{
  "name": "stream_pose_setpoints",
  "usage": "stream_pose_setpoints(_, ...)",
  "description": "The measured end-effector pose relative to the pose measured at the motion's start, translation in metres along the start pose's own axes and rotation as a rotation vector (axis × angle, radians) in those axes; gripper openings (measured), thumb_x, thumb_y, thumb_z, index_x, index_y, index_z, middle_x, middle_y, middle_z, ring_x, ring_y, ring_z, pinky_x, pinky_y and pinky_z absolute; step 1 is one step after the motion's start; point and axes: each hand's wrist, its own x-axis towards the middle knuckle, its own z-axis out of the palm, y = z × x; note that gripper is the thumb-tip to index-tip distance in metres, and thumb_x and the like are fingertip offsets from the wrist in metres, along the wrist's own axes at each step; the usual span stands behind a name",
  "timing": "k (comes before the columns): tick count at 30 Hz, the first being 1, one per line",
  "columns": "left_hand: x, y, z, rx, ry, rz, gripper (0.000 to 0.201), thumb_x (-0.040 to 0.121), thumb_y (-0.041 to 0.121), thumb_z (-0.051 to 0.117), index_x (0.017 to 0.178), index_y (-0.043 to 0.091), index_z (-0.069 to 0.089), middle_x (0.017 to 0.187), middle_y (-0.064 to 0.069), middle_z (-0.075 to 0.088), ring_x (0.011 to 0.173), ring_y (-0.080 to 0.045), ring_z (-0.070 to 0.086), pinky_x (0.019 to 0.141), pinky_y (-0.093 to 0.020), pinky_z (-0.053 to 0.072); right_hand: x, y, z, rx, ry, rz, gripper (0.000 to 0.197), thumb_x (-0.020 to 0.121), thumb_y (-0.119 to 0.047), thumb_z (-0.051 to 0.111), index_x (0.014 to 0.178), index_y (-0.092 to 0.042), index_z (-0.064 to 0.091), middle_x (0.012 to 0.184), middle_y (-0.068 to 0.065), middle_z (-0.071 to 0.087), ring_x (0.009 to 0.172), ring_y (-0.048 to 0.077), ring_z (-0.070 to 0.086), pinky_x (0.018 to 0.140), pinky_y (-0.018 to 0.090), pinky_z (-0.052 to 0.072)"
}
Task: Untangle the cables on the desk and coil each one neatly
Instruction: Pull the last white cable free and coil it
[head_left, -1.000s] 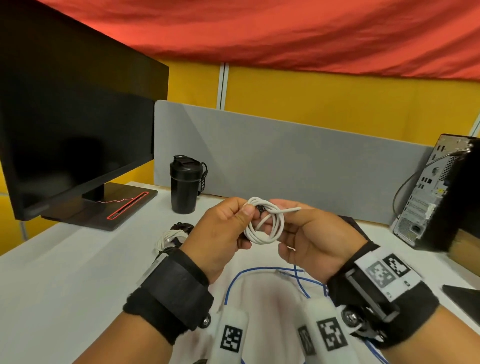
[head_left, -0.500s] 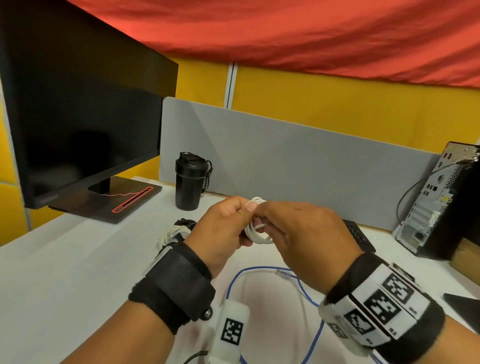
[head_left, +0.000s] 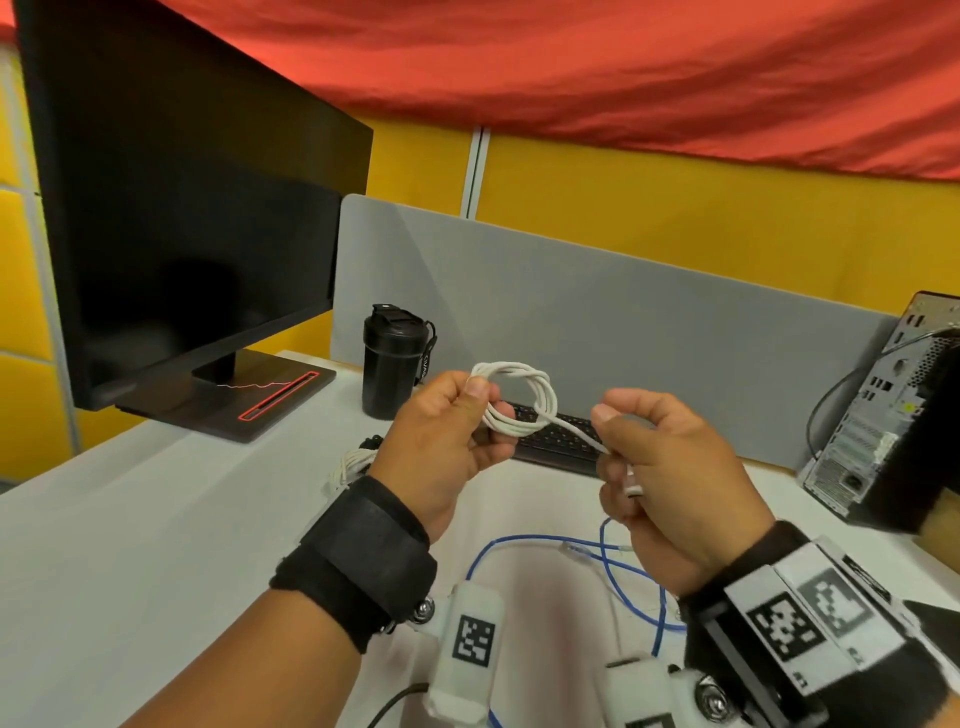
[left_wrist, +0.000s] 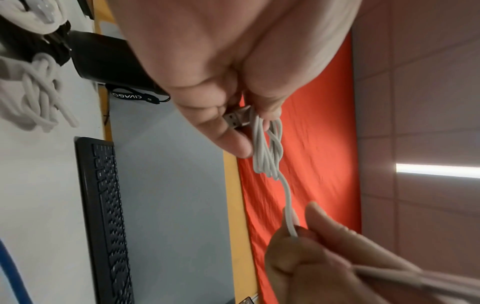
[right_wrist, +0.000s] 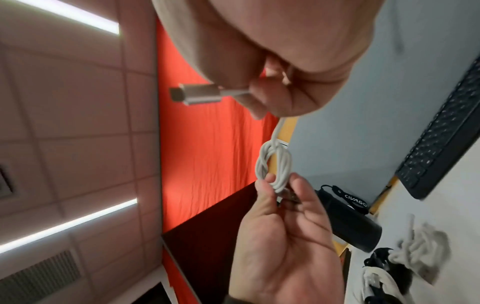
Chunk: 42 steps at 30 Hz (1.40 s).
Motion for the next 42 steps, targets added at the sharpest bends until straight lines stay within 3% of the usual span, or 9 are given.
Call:
stream_pose_setpoints(6,0.003,0.000,-0.002,-0.084,0.132,-0.096,0.022,0.105,0.021,0.046,0.097,0.012,0.064,0.090,-0.010,0.069,0.070,-0.012,0.068,0.059,-0.023,0.056,-0.011,0.003,0.008,-0.201,-0.137,0.036,0.009,0.091,-0.005,0.062,0.085,-0.002,0.069,0.067,0.010,0.056,0.037,0.012,0.036,0.036,0.020,0.030)
stream_pose_setpoints(12,0.004,0.004,0.000,-0.349,0.109,-0.288,0.020,0.103,0.018,0.049,0.100,0.007,0.065,0.063,-0.002,0.063,0.052,-0.009,0.059,0.047,-0.021,0.052,-0.030,0.020,-0.002,-0.795,-0.547,-0.178,0.019,0.093,-0.018,0.063,0.093,-0.029,0.078,0.061,-0.010,0.063,0.048,0.001,0.052,0.052,0.017,0.046)
stream_pose_setpoints(16,-0.004,0.008,0.005,-0.492,-0.142,-0.372,0.016,0.093,0.020,0.057,0.095,0.008,0.067,0.073,-0.004,0.063,0.058,-0.009,0.063,0.055,-0.022,0.057,0.001,0.004,-0.008,-1.030,-0.503,-0.090,0.008,0.087,-0.024,0.071,0.084,-0.023,0.079,0.060,-0.007,0.066,0.049,0.002,0.053,0.056,0.022,0.050)
stream_pose_setpoints(20,-0.008,0.005,0.006,-0.110,-0.251,-0.234,0.022,0.097,0.027,0.055,0.084,0.014,0.067,0.073,-0.004,0.067,0.063,-0.014,0.063,0.065,-0.028,0.053,0.021,-0.008,-0.004,-1.288,-0.309,-0.359,0.021,0.083,-0.035,0.074,0.073,-0.017,0.073,0.059,0.001,0.066,0.049,0.009,0.052,0.055,0.026,0.051)
stream_pose_setpoints(25,-0.005,0.006,-0.001,0.069,-0.302,-0.209,0.028,0.104,0.034,0.044,0.099,0.016,0.065,0.100,-0.008,0.075,0.090,-0.022,0.070,0.092,-0.045,0.051,0.020,-0.006,-0.003,-0.846,-0.157,-0.420,0.019,0.073,-0.031,0.084,0.062,-0.022,0.072,0.049,-0.005,0.061,0.039,0.003,0.043,0.041,0.015,0.037)
stream_pose_setpoints(31,-0.010,0.000,0.004,0.147,-0.326,-0.249,0.027,0.105,0.030,0.044,0.092,0.016,0.062,0.081,-0.002,0.071,0.067,-0.011,0.066,0.070,-0.031,0.057,0.006,0.005,-0.012,-0.848,-0.236,-0.407,0.010,0.078,-0.025,0.080,0.069,-0.024,0.076,0.061,-0.004,0.068,0.047,0.002,0.051,0.048,0.017,0.045)
stream_pose_setpoints(35,-0.005,0.001,0.006,0.327,-0.221,-0.123,0.022,0.103,0.027,0.049,0.098,0.017,0.068,0.079,-0.001,0.071,0.061,-0.002,0.061,0.062,-0.021,0.054,0.000,0.001,-0.024,-1.071,-0.154,-0.581,0.011,0.081,-0.019,0.074,0.079,-0.030,0.077,0.086,-0.017,0.068,0.080,-0.003,0.061,0.074,0.016,0.049)
stream_pose_setpoints(38,-0.004,0.001,0.009,0.299,-0.209,-0.061,0.016,0.099,0.028,0.058,0.114,0.025,0.061,0.095,-0.007,0.072,0.063,-0.003,0.067,0.061,-0.017,0.055,-0.011,-0.006,-0.014,-1.143,-0.159,-0.917,0.011,0.080,-0.029,0.072,0.091,-0.030,0.072,0.083,-0.021,0.064,0.073,-0.006,0.057,0.070,0.012,0.047)
stream_pose_setpoints(42,-0.005,0.001,0.008,0.264,-0.215,-0.034,0.024,0.096,0.035,0.062,0.118,0.036,0.054,0.103,-0.003,0.073,0.087,-0.010,0.073,0.065,-0.017,0.056,-0.016,0.001,-0.002,-1.343,-0.193,-0.924,0.022,0.081,-0.041,0.072,0.099,-0.032,0.065,0.080,-0.016,0.069,0.065,0.002,0.057,0.061,0.026,0.054)
